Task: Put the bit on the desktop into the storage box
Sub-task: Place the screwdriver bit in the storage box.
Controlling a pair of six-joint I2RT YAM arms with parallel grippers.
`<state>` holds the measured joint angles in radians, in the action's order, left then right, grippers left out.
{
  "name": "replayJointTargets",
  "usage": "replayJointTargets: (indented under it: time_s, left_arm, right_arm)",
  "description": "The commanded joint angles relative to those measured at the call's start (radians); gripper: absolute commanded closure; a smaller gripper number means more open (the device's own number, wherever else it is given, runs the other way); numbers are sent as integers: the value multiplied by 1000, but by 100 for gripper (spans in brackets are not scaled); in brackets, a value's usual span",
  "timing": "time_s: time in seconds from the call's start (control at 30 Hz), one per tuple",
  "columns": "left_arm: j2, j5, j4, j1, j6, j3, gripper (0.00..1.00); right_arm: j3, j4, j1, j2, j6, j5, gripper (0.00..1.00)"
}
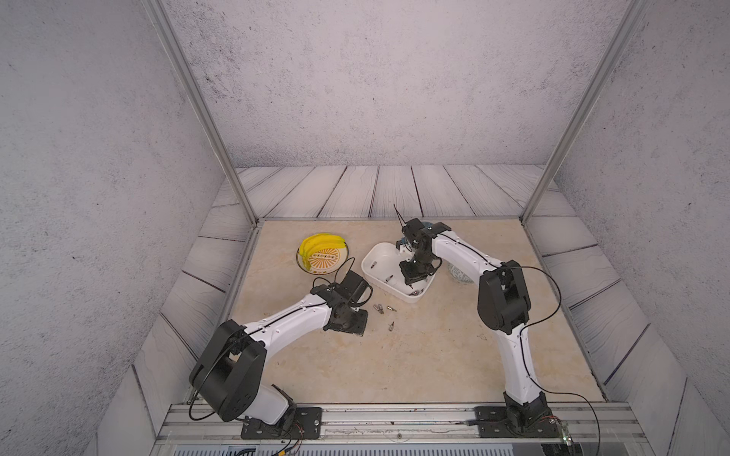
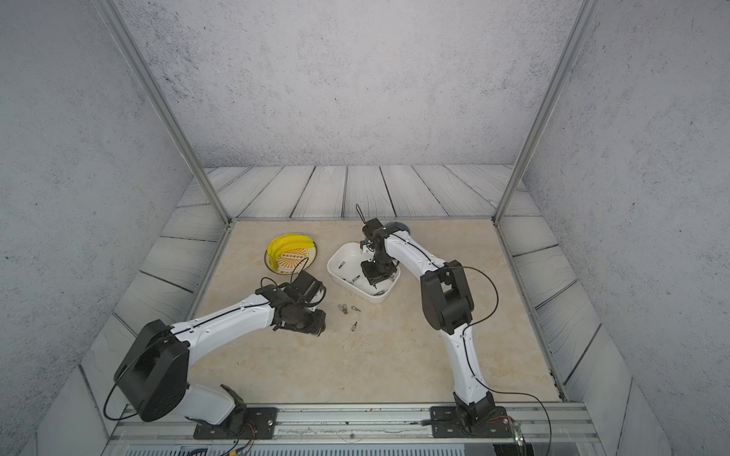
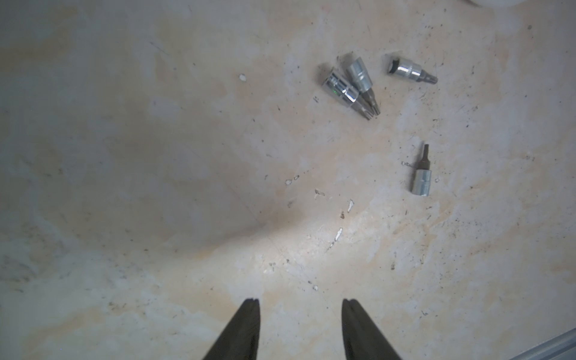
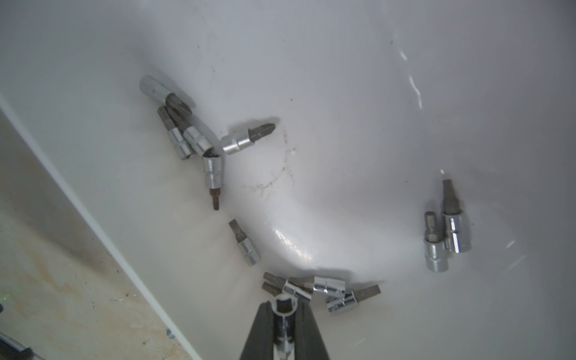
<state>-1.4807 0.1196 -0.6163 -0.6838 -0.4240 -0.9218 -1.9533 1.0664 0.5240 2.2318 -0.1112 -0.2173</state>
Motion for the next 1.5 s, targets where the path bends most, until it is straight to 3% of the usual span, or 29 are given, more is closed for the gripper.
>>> replayJointTargets:
  time_s: [0.0, 0.33, 1.03, 1.13, 1.27, 1.47]
  left_arm:
    - [-29, -6, 8, -37, -20, -30, 52]
    - [-126, -24, 33, -122, -39, -103, 52]
    - [-259, -18, 46, -161, -25, -201, 52]
    - [-273, -20, 52, -164, -24, -212, 52]
    - [-307, -29, 52, -168, -16, -236, 52]
    - [-358, -31, 56, -172, -6, -261, 52]
  right_arm:
    - [-19, 37, -8, 28, 6, -31, 100]
    - [29, 25, -15, 42, -9, -46, 100]
    - [77, 24, -18, 53, -8, -60, 100]
    - [80, 29, -18, 57, -12, -63, 96]
    - [83, 27, -17, 58, -15, -62, 79]
    - [83, 29, -18, 56, -16, -63, 73]
